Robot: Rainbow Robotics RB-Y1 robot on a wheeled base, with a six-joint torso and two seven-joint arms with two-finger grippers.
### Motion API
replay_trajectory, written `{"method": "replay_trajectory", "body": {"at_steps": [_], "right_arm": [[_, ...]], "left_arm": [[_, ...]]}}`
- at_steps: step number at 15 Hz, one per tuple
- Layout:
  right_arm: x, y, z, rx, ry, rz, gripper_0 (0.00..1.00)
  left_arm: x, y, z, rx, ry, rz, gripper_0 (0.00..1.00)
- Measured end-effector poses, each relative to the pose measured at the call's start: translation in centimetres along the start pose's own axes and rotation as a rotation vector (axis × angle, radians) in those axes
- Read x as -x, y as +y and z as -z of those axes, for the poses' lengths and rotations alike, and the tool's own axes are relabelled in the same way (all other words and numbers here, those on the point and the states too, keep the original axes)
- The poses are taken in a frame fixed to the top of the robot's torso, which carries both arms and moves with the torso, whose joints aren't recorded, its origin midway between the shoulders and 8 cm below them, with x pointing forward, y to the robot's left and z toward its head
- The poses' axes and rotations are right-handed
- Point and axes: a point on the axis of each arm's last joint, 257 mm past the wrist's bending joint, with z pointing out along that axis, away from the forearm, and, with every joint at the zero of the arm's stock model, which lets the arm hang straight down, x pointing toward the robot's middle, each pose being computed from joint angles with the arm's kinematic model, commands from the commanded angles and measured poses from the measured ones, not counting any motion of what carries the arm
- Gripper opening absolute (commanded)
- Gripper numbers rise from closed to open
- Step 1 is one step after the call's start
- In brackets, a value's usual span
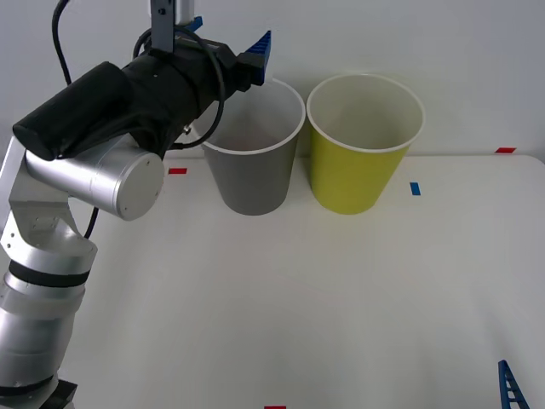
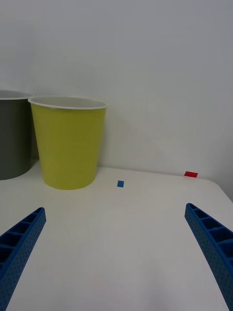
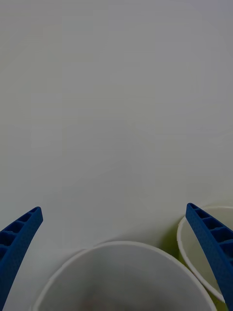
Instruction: Put cans in the gray bin and PET bottles in the light green bin.
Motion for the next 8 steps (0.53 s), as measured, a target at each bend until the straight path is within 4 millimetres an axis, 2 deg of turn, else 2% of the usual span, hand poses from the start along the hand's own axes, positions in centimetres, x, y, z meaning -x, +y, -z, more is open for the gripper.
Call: {"method": "replay_trajectory", "body": {"at_steps": [3, 8], "right_arm": [[0.0, 0.0, 0.0, 0.000, 0.000, 0.000, 1.00], [0.0, 0.0, 0.0, 0.000, 0.000, 0.000, 1.00]], "left_arm": [[-1.1, 1.8, 4.0, 0.044, 0.001, -0.039, 1.00], [-3.4, 3.7, 11.1, 0.113, 0.037, -0.065, 1.00]]}}
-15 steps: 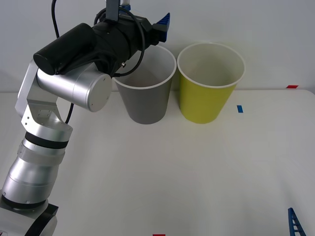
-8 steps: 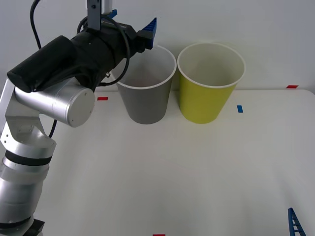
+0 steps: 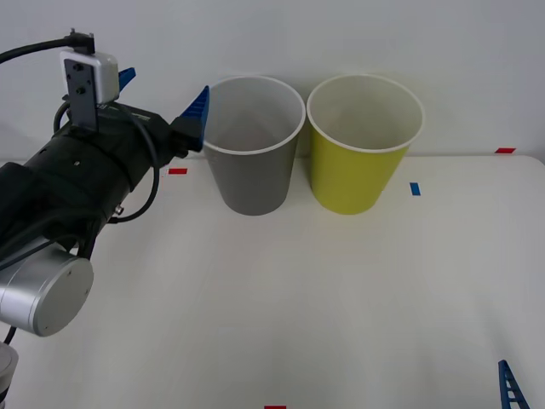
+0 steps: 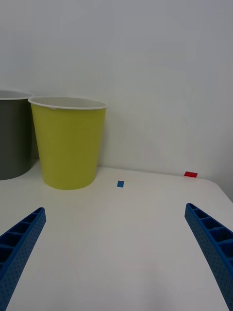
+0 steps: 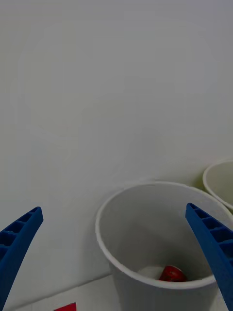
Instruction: Put cans in the gray bin and PET bottles in the light green bin.
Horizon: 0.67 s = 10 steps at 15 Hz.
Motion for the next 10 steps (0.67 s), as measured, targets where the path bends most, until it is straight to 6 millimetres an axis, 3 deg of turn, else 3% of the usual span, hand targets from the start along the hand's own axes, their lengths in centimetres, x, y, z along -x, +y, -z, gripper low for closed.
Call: {"method": "replay_trajectory", "body": {"at_steps": [3, 10], "right_arm": [[0.0, 0.0, 0.0, 0.000, 0.000, 0.000, 1.00], [0.0, 0.0, 0.0, 0.000, 0.000, 0.000, 1.00]], "left_arm": [[-1.5, 1.4, 3.1, 0.042, 0.008, 0.015, 1.00], [-3.7, 3.5, 8.0, 0.114, -0.055, 0.039, 1.00]]}}
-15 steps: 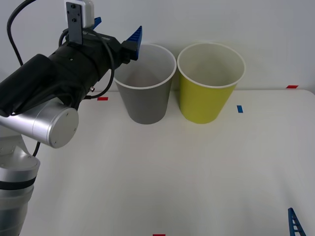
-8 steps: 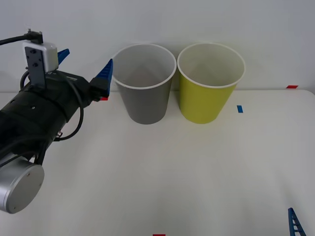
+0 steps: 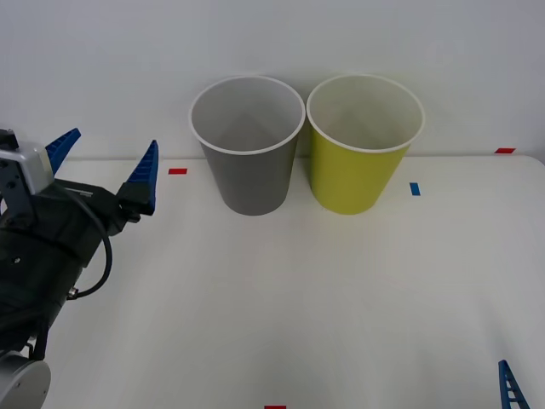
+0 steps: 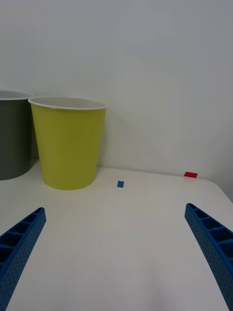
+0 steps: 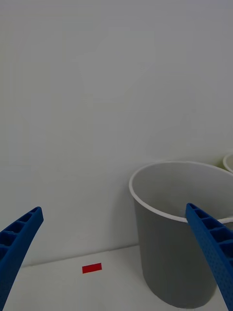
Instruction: Put cans in the gray bin and PET bottles in the light green bin.
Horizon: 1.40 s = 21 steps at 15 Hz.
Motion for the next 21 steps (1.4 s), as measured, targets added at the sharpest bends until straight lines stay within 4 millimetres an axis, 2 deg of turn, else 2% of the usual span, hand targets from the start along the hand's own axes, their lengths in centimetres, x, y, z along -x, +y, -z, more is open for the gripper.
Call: {"method": "replay_trajectory", "body": {"at_steps": [4, 8, 16, 21], "right_arm": [[0.0, 0.0, 0.0, 0.000, 0.000, 0.000, 1.00], [0.0, 0.0, 0.0, 0.000, 0.000, 0.000, 1.00], [0.0, 0.0, 0.0, 0.000, 0.000, 0.000, 1.00], [0.0, 0.0, 0.0, 0.000, 0.000, 0.000, 1.00]], "left_arm": [[-1.5, 1.0, 3.3, 0.037, -0.010, -0.004, 1.00], [-2.4, 1.2, 6.4, 0.063, -0.024, 0.007, 1.00], [-2.5, 1.6, 12.4, 0.116, -0.064, 0.005, 1.00], [-2.8, 1.7, 15.2, 0.132, -0.063, -0.008, 1.00]]}}
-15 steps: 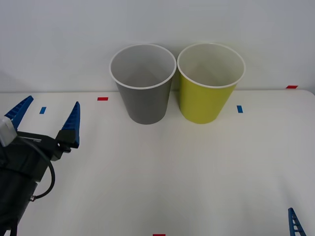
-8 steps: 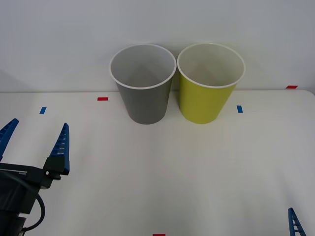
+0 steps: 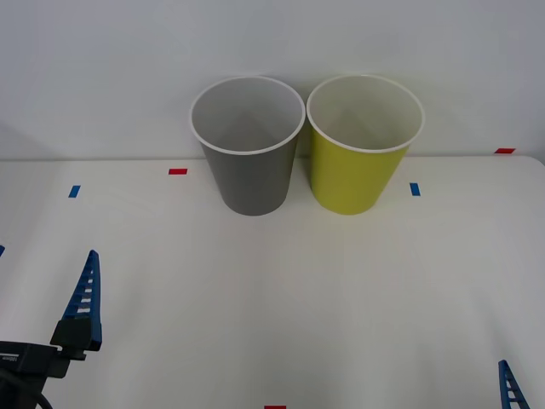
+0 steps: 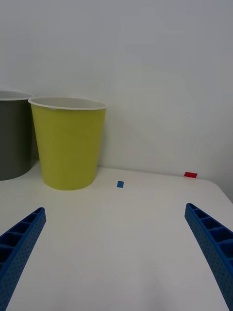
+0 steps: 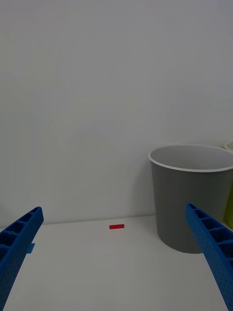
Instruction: Put cans in the gray bin and PET bottles in the light green bin.
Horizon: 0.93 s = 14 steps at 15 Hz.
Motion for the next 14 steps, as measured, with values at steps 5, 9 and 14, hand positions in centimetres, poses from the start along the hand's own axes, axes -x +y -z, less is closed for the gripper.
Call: {"method": "replay_trajectory", "body": {"at_steps": [5, 9, 14], "right_arm": [[0.0, 0.0, 0.0, 0.000, 0.000, 0.000, 1.00], [0.0, 0.0, 0.0, 0.000, 0.000, 0.000, 1.00], [0.0, 0.0, 0.0, 0.000, 0.000, 0.000, 1.00]], "left_arm": [[-1.1, 0.2, 3.7, -0.001, -0.004, -0.009, 1.00], [-2.2, 0.1, 7.1, 0.017, 0.050, -0.005, 1.00], [-4.1, 0.1, 9.1, 0.013, 0.085, -0.022, 1.00]]}}
